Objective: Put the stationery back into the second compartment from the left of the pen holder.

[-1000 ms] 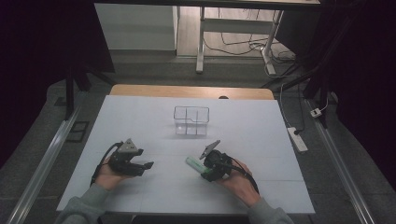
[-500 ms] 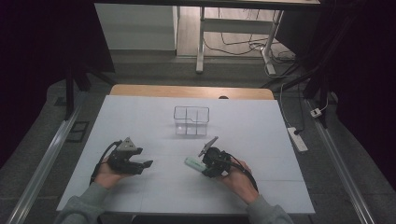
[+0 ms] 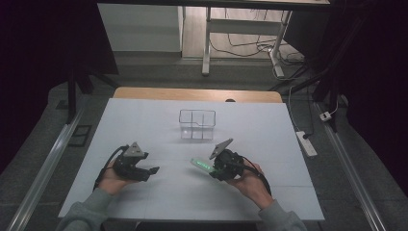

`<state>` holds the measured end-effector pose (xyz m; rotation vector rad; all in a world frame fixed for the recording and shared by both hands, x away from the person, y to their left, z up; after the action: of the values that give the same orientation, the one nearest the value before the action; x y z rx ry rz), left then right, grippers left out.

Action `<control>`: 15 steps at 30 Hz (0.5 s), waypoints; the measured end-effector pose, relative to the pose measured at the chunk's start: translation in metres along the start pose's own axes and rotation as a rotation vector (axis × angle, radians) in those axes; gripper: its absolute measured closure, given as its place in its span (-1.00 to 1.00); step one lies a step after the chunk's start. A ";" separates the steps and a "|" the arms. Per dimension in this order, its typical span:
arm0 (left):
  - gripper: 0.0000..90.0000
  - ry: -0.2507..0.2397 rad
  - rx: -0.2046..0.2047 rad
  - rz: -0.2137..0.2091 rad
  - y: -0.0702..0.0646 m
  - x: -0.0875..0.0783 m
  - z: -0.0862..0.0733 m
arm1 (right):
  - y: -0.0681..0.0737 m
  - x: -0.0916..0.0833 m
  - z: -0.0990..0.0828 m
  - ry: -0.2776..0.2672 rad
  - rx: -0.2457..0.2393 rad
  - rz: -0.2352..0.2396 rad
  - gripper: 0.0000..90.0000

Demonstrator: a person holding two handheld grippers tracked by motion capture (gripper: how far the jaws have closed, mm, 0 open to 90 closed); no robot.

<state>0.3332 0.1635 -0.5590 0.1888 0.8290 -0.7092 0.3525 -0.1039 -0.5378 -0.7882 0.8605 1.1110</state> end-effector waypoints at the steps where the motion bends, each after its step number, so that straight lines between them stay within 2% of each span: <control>1: -0.41 0.000 0.008 -0.001 -0.002 0.000 0.002 | 0.000 0.000 0.000 0.000 -0.004 -0.001 0.48; 6: -0.42 -0.003 0.087 -0.018 -0.018 0.001 0.014 | 0.003 0.002 0.002 -0.010 -0.012 0.017 0.48; 15: -0.42 0.033 0.279 -0.065 -0.055 0.013 0.040 | 0.011 0.009 0.006 -0.011 -0.060 0.057 0.48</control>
<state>0.3278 0.0986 -0.5354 0.4262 0.7678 -0.8838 0.3446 -0.0919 -0.5443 -0.8104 0.8482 1.1949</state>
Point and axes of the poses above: each handheld gripper's, and its own axes: x roughly forward along the jaws, z roughly out of its top, y roughly to its left, the point moved 7 cm from there along x, roughly forward along the jaws, and after that the axes turned 8 degrees about -x, right-handed, at the moved point
